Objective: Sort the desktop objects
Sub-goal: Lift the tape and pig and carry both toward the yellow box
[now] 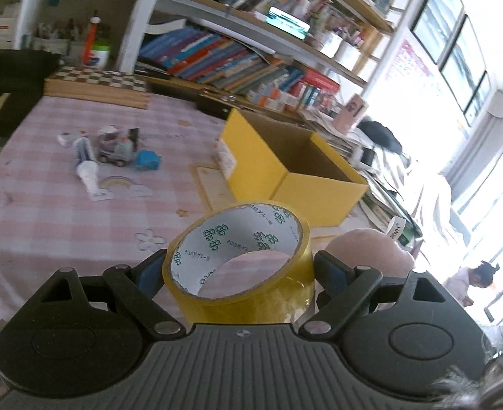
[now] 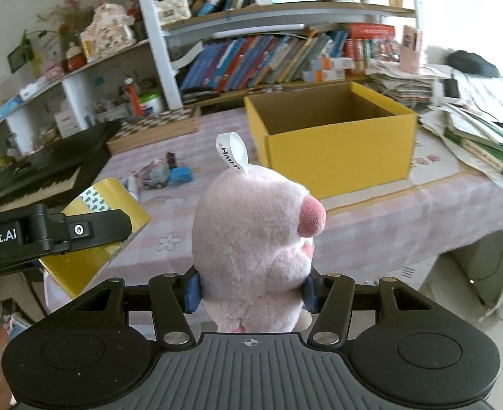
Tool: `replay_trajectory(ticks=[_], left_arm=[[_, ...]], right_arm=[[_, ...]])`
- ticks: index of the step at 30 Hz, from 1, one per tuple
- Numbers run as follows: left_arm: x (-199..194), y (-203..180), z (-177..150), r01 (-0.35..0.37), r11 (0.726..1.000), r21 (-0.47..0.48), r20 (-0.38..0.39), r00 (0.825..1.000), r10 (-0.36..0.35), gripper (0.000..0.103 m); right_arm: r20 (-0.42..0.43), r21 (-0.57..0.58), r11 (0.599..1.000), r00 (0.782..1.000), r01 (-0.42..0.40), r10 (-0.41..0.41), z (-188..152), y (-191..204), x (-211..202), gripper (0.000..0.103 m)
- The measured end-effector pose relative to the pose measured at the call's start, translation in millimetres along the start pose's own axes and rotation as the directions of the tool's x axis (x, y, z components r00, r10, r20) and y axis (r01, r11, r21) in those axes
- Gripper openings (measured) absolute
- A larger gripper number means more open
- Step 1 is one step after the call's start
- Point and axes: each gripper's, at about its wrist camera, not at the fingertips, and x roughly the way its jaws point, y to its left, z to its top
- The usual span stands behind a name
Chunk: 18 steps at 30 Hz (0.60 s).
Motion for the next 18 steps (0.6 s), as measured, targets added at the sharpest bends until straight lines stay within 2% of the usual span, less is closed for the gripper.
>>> replay_trajectory(ticks=[11, 18], left_arm=[[21.1, -23.4, 0.7, 0.072, 0.996, 0.044, -0.043, 0.997, -0.07, 0.089], [28.0, -32.9, 0.7, 0.088, 0.995, 0.055, -0.06, 0.995, -0.085, 0.089]], right_arm=[[0.002, 0.051, 0.997, 0.998, 0.065, -0.065, -2.7, -22.8, -7.2, 0.055], [-0.002, 0.068, 0.995, 0.997, 0.077, -0.078, -2.0, -33.9, -7.2, 0.055]])
